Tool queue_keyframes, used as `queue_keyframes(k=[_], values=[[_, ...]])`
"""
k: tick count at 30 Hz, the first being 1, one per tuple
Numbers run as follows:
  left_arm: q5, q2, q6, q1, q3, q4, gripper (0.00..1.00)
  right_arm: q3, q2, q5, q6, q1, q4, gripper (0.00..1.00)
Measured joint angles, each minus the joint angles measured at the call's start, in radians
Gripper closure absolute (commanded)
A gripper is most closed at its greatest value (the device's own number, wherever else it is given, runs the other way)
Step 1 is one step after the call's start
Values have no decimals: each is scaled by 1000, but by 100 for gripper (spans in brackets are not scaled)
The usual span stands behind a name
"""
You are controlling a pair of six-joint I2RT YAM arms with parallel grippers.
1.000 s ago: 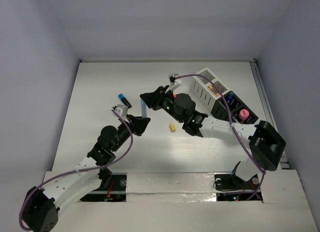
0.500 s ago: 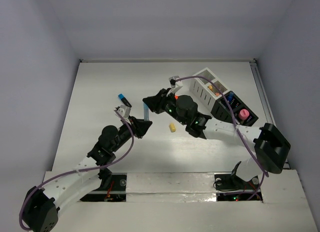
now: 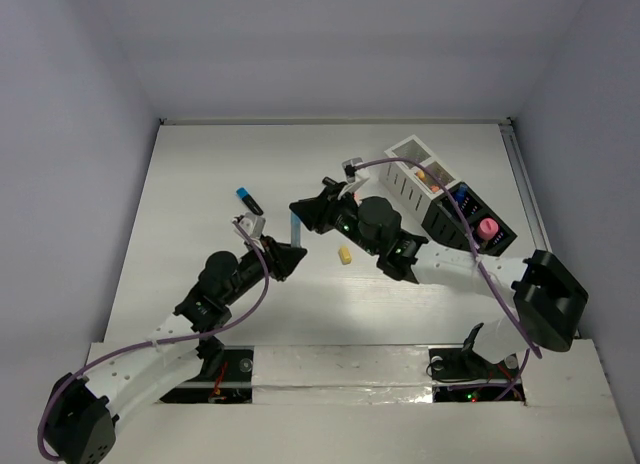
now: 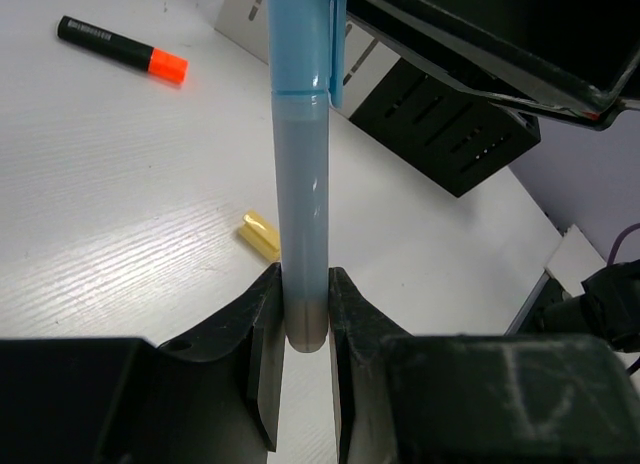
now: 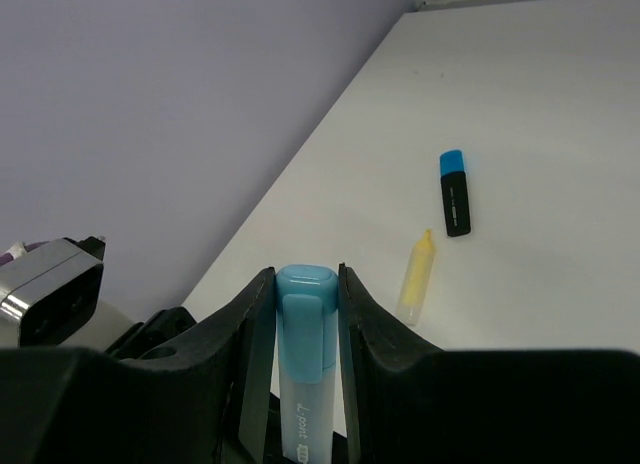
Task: Sort the stationery into containers
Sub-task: Close the pen cap on the pen, then place the pen in the storage box.
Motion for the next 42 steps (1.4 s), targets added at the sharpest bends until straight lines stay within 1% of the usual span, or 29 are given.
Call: queue_keyframes(k=[7, 14, 19, 24, 28, 33, 34, 35, 37, 38, 39, 40, 42], values=[[19, 0, -14, -6, 0, -64, 100, -70, 13, 7, 41, 3, 69, 100], [49, 2, -16, -13, 1, -137, 100, -163, 16, 66, 98, 31, 154, 100], [66, 24, -19, -14, 1, -192, 100, -176, 72, 128, 115, 86, 206, 100], [68, 38, -19, -15, 3, -265, 100, -203, 114, 145, 158, 109, 248, 100], [70, 38, -17, -17, 17, -274, 100, -206, 91, 192, 179, 113, 229, 100], [66, 23, -15, -18, 28, -218, 100, -162, 25, 248, 169, 112, 123, 100], [60, 10, -16, -18, 28, -206, 99, -145, 16, 248, 168, 106, 98, 100], [52, -3, -16, -17, 28, -194, 88, -132, 10, 245, 167, 96, 83, 100], [29, -32, -16, -12, 28, -161, 74, -103, 1, 218, 172, 61, 52, 100], [11, -43, -16, -7, 28, -135, 60, -87, 0, 199, 170, 39, 34, 100], [-5, -54, -16, -1, 30, -96, 54, -74, -1, 187, 166, 14, -2, 100], [-18, -65, -15, 4, 36, -64, 43, -69, 1, 169, 162, -3, -39, 100], [-39, -83, -22, 14, 46, 2, 36, -63, 7, 159, 152, -55, -97, 100]])
